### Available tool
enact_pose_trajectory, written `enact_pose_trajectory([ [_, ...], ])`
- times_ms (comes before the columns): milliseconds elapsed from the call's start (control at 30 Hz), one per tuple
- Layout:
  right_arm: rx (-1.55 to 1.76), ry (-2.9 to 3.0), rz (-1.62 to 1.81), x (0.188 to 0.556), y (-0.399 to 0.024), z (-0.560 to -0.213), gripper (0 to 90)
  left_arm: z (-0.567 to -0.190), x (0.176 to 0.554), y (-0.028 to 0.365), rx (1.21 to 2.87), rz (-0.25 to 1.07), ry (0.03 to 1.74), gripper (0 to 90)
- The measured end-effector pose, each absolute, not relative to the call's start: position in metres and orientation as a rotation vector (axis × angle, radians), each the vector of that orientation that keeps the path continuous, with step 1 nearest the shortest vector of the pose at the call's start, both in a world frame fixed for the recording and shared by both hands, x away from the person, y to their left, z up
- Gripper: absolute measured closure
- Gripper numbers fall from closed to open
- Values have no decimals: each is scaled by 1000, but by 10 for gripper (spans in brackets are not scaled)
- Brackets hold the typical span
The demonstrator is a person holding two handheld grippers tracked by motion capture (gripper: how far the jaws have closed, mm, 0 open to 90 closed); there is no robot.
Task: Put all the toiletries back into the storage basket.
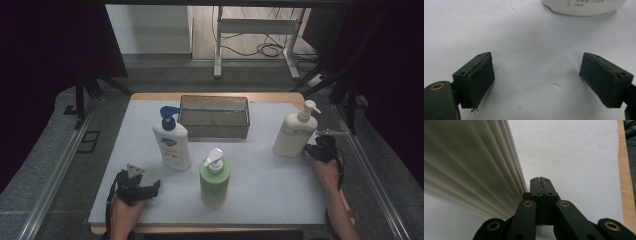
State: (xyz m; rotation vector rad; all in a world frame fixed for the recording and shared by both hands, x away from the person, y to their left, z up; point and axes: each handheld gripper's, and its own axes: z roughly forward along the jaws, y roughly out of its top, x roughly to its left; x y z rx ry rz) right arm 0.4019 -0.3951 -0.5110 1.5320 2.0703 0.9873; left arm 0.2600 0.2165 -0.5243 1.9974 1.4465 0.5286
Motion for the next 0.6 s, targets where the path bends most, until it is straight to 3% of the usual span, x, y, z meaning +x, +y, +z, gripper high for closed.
enact_pose_trajectory([
  [600, 1487, 2129, 1030, 389, -382, -513, 895, -524, 260, 217, 1999, 528, 1446, 116],
])
